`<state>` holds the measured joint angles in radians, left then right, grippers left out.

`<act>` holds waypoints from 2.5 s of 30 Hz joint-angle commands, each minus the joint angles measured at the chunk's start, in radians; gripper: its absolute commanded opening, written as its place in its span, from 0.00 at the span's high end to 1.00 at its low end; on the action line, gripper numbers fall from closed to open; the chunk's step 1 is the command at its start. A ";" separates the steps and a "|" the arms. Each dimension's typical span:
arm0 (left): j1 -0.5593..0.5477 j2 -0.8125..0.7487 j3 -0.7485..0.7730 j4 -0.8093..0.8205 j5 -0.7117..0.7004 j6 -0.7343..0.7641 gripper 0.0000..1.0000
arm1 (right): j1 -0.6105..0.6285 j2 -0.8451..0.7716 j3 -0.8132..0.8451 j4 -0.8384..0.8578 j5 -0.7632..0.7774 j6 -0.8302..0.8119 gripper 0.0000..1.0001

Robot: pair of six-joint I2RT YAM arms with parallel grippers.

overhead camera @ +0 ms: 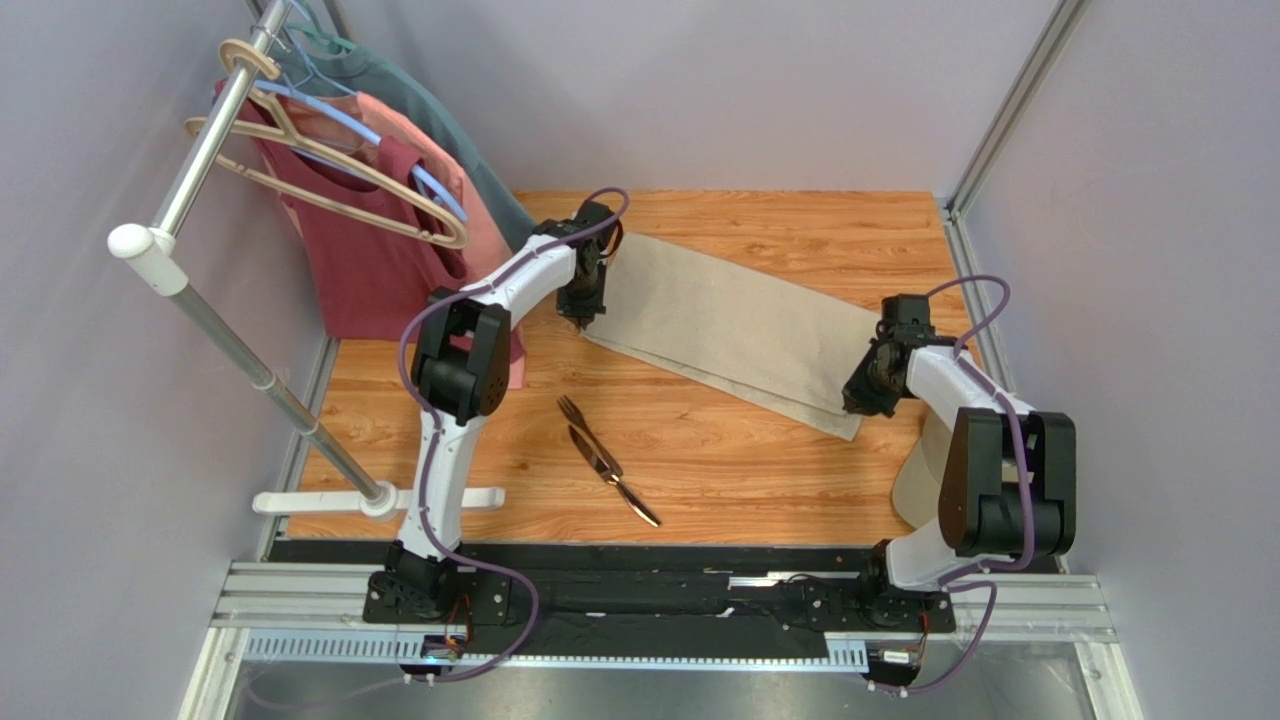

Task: Fold the napkin into a case and place the utensils inside
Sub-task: Fold and flatten the napkin at the center of the board.

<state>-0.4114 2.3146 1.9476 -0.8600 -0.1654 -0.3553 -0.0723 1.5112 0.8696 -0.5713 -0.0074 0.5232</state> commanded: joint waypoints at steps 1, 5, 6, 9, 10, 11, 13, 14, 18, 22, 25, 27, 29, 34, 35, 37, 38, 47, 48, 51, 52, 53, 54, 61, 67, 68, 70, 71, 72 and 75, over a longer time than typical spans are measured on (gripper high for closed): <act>0.006 0.012 0.039 -0.048 -0.020 0.013 1.00 | 0.000 0.000 -0.021 0.033 0.021 0.015 1.00; 0.005 -0.026 0.024 -0.024 -0.025 0.030 1.00 | 0.002 0.004 0.000 0.024 0.021 -0.002 1.00; 0.005 -0.059 0.010 -0.010 -0.028 0.033 1.00 | 0.003 0.001 0.005 0.016 0.021 -0.002 1.00; 0.005 -0.093 -0.004 0.003 -0.043 0.033 1.00 | 0.029 -0.025 0.032 -0.038 0.023 0.000 1.00; 0.005 -0.095 -0.004 0.003 -0.046 0.033 1.00 | 0.038 -0.037 0.042 -0.057 0.041 0.003 1.00; 0.005 -0.095 -0.004 -0.007 -0.046 0.032 1.00 | 0.051 -0.060 0.052 -0.093 0.047 0.009 1.00; 0.005 -0.093 -0.012 -0.010 -0.042 0.024 1.00 | 0.057 -0.086 0.055 -0.125 0.052 0.029 1.00; 0.005 -0.093 -0.018 -0.008 -0.040 0.021 1.00 | 0.062 -0.118 0.055 -0.148 0.058 0.034 1.00; 0.005 -0.100 -0.029 -0.002 -0.046 0.018 1.00 | 0.065 -0.199 0.045 -0.197 0.109 0.038 1.00; 0.005 -0.096 -0.029 -0.007 -0.043 0.010 1.00 | 0.068 -0.238 0.013 -0.226 0.069 0.061 1.00; 0.005 -0.095 -0.035 -0.007 -0.045 0.010 1.00 | 0.104 -0.266 -0.030 -0.249 0.084 0.087 1.00; 0.005 -0.092 -0.035 -0.007 -0.048 0.010 1.00 | 0.109 -0.278 -0.061 -0.246 0.061 0.110 1.00; 0.005 -0.089 -0.035 -0.007 -0.045 0.010 1.00 | 0.135 -0.284 -0.125 -0.204 0.023 0.149 1.00; 0.005 -0.093 -0.035 -0.007 -0.043 0.015 1.00 | 0.132 -0.232 -0.118 -0.160 0.049 0.136 1.00; 0.005 -0.092 -0.038 -0.007 -0.043 0.016 1.00 | 0.134 -0.232 -0.121 -0.160 0.052 0.141 1.00; 0.005 -0.090 -0.038 -0.008 -0.054 0.021 1.00 | 0.137 -0.238 -0.174 -0.138 0.023 0.152 1.00; 0.005 -0.084 -0.036 -0.007 -0.054 0.025 1.00 | 0.137 -0.238 -0.194 -0.122 0.021 0.155 1.00; 0.006 -0.077 -0.032 -0.005 0.001 -0.022 1.00 | 0.006 0.073 0.013 0.030 0.076 0.113 1.00; 0.006 -0.073 -0.035 -0.008 0.006 -0.033 1.00 | 0.000 0.110 0.055 0.024 0.086 0.116 1.00; 0.006 -0.069 -0.058 0.002 0.044 -0.085 1.00 | -0.001 0.260 0.226 0.030 0.075 0.094 1.00; 0.006 -0.072 -0.067 0.013 0.079 -0.097 1.00 | -0.001 0.294 0.268 0.028 0.083 0.062 1.00; 0.005 -0.075 -0.079 0.022 0.092 -0.121 1.00 | -0.001 0.323 0.310 0.025 0.089 0.037 1.00; 0.005 -0.078 -0.082 0.032 0.099 -0.134 1.00 | 0.000 0.377 0.406 -0.007 0.110 0.015 1.00; 0.005 -0.210 -0.093 0.090 0.072 -0.168 1.00 | -0.001 0.368 0.619 -0.147 0.192 -0.115 1.00; 0.005 -0.279 -0.072 0.108 0.047 -0.162 1.00 | -0.001 0.369 0.802 -0.294 0.173 -0.173 1.00; 0.005 -0.281 -0.055 0.107 0.047 -0.152 1.00 | -0.001 0.360 0.834 -0.301 0.169 -0.173 1.00; 0.005 -0.285 -0.038 0.102 0.040 -0.142 1.00 | -0.001 0.345 0.850 -0.306 0.155 -0.183 1.00; 0.005 -0.285 -0.018 0.099 0.037 -0.128 1.00 | -0.001 0.340 0.856 -0.308 0.161 -0.184 1.00; 0.005 -0.285 -0.009 0.087 0.023 -0.122 1.00 | -0.003 0.331 0.865 -0.317 0.179 -0.186 1.00; 0.005 -0.291 0.005 0.076 -0.003 -0.105 1.00 | -0.003 0.314 0.844 -0.338 0.165 -0.184 1.00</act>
<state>-0.4080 2.0651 1.9137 -0.7719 -0.1219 -0.4915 -0.0734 1.8904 1.6974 -0.8463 0.1444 0.3653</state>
